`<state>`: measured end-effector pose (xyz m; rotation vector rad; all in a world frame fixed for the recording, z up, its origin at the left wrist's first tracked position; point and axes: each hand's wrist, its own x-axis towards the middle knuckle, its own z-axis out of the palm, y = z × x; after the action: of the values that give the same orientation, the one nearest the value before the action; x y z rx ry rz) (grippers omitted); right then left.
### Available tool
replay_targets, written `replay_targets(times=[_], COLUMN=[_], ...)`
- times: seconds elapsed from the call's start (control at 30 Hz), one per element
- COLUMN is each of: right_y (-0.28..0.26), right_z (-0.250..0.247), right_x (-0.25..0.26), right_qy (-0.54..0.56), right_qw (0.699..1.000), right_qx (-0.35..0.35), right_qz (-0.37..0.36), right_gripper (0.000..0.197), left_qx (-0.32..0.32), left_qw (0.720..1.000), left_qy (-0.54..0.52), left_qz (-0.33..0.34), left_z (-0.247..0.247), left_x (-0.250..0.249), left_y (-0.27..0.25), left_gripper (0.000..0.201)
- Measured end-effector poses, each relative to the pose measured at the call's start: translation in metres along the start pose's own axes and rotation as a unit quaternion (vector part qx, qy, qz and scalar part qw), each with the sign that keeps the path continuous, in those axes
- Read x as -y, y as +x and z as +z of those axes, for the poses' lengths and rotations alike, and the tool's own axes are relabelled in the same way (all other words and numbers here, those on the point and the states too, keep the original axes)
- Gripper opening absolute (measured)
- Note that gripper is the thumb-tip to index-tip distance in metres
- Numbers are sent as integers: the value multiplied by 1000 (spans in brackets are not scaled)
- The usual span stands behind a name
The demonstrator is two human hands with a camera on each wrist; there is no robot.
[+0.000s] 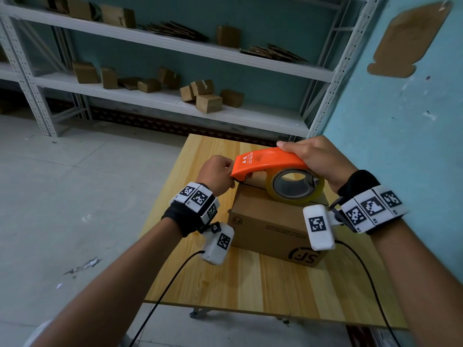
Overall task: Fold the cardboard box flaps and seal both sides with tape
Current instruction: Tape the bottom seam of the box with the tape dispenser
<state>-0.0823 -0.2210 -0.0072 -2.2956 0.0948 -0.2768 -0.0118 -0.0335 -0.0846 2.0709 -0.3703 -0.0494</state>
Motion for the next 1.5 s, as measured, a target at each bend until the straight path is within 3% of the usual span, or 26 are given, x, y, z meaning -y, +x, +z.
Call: replay_targets(times=[0.07, 0.2, 0.4, 0.57, 0.73, 0.93, 1.07, 1.5], right_y=[1, 0, 1, 0, -2, -3, -7, -10], right_z=[-1, -3, -12, -14, -16, -24, -39, -36], right_x=[1, 4, 5, 4, 6, 2, 0, -8], right_qy=[-12, -42, -50, -52, -54, -52, -53, -87], right_qw=[1000, 999, 998, 998, 998, 998, 998, 996], right_qx=[4, 7, 18, 23, 28, 10, -15, -4], right_qz=[-2, -6, -14, -13, -6, 13, 12, 10], right_gripper=[65, 50, 69, 66, 51, 56, 49, 51], left_qx=[2, -1, -19, -22, -21, -24, -23, -23], left_qw=[1000, 1000, 999, 999, 998, 999, 999, 996], left_qy=[11, 20, 24, 28, 35, 35, 36, 87], left_qz=[1, 6, 28, 39, 44, 30, 12, 19], left_z=[0, 1, 5, 6, 6, -2, -11, -4], left_x=[2, 4, 6, 6, 7, 12, 18, 21], left_y=[0, 1, 1, 3, 3, 2, 0, -4], left_gripper=[34, 31, 50, 52, 55, 55, 56, 57])
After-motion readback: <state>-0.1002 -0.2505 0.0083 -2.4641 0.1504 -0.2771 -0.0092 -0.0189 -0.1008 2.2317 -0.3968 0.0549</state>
